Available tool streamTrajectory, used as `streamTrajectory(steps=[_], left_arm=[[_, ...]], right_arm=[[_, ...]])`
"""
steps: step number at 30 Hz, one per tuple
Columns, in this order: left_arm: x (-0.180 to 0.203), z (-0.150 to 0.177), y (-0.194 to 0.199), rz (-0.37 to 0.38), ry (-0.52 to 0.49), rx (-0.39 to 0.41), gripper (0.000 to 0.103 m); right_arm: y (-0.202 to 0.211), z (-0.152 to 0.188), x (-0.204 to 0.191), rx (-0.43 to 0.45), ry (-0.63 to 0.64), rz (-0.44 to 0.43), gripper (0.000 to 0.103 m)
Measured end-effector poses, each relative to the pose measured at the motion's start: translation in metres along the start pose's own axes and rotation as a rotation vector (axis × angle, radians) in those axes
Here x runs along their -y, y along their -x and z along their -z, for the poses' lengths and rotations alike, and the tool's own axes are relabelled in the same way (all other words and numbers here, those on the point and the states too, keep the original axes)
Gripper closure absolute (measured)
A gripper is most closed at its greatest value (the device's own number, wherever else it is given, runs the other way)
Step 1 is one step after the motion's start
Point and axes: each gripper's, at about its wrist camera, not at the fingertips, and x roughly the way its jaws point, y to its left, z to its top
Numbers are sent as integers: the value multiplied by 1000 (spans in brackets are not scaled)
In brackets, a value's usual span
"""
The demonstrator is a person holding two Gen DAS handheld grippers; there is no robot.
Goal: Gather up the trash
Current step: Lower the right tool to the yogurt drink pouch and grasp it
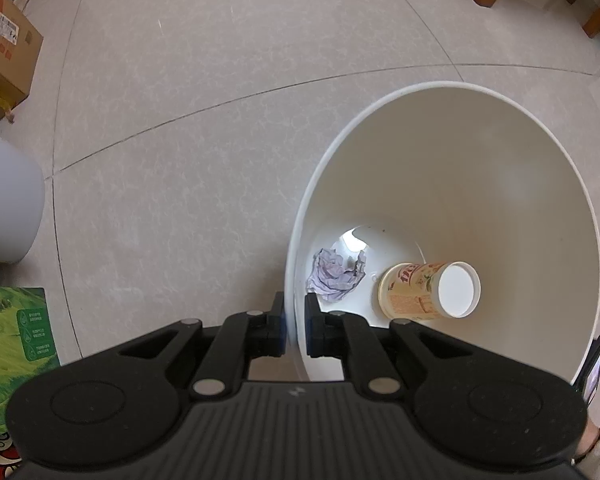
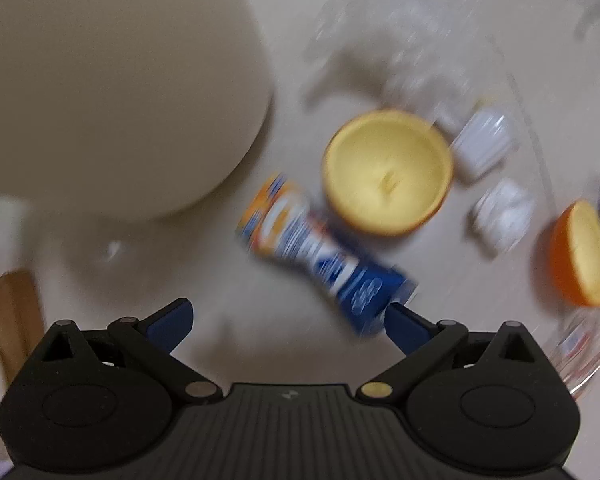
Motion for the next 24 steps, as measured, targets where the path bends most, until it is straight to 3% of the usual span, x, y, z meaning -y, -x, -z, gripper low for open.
streamTrajectory(steps=[4, 7, 11, 16, 18, 24], left_arm=[[0, 0, 0, -4, -7, 3, 96], [-1, 0, 0, -2, -1, 2, 96], [1, 0, 0, -5, -4, 2, 96], [1, 0, 0, -5, -4, 1, 96], [1, 0, 0, -2, -1, 1, 96], [0, 1, 0, -1, 2, 2, 96]], right_arm=[[2, 3, -17, 79, 152, 147, 0], [-6, -1, -26, 83, 246, 189, 1], [-22, -10, -33, 63, 314, 202, 6], [-30, -12, -41, 60, 325, 224, 5], [-29, -10, -38, 41, 309, 201, 15], [-35, -6, -43, -10, 306, 150, 25]])
